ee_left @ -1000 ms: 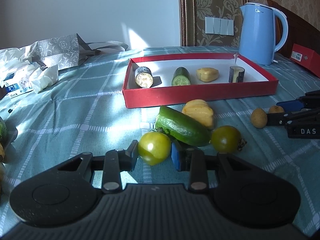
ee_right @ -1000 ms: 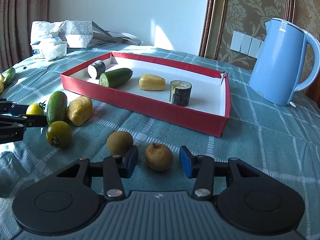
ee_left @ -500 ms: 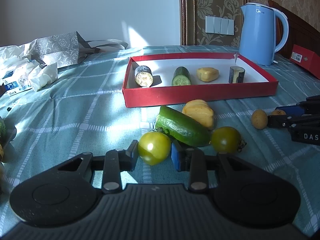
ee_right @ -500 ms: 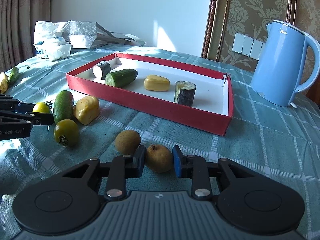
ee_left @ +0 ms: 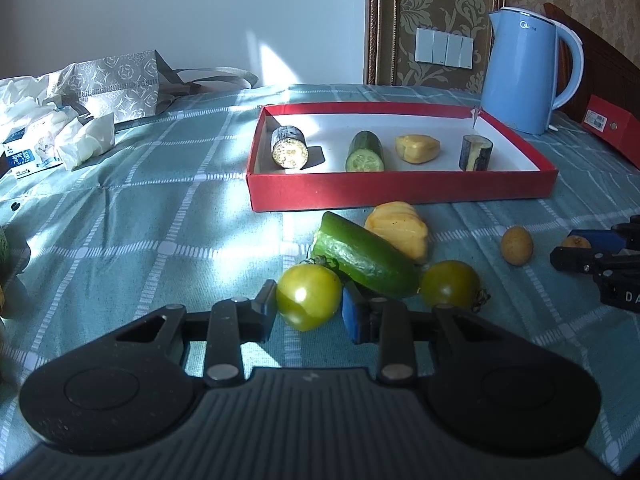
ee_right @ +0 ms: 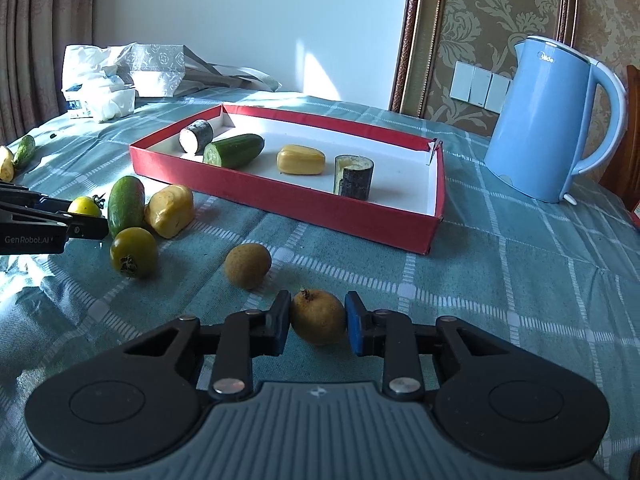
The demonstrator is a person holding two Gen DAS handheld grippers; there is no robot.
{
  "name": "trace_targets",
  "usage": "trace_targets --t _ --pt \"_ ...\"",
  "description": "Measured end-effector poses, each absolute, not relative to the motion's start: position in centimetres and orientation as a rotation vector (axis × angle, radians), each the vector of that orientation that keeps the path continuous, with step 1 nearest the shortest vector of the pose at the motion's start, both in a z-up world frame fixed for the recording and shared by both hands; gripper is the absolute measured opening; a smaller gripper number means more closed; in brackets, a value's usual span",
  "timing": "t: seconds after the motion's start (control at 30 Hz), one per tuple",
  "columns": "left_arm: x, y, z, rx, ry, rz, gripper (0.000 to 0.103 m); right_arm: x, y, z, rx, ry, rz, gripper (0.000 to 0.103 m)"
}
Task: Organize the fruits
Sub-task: 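Grasp green tomato with left tool while right tool grasps brown pear, then carry green tomato into red box and open left tool while right tool holds pear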
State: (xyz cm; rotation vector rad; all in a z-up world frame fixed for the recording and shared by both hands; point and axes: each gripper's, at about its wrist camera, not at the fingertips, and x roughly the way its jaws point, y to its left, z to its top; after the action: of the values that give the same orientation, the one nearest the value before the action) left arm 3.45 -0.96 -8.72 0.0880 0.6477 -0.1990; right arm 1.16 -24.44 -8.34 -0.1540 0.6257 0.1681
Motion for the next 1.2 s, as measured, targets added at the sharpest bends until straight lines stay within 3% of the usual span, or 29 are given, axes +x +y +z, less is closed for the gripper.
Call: trace_targets --t 0.7,0.93,1.2 --pt "5.7 -0.5 -2.7 0.127 0.637 -0.235 0.031 -0.1 -25.7 -7.5 -0.110 0.622 0.150 0.029" --pt "10.0 -3.1 -0.2 0.129 0.607 -0.270 0.031 0.0 -26.8 -7.1 -0.088 0.616 0.122 0.029" --pt "15.5 -7.7 -1.2 0.160 0.641 -0.332 0.031 -0.1 -28.3 -6.9 -0.072 0.623 0.083 0.029"
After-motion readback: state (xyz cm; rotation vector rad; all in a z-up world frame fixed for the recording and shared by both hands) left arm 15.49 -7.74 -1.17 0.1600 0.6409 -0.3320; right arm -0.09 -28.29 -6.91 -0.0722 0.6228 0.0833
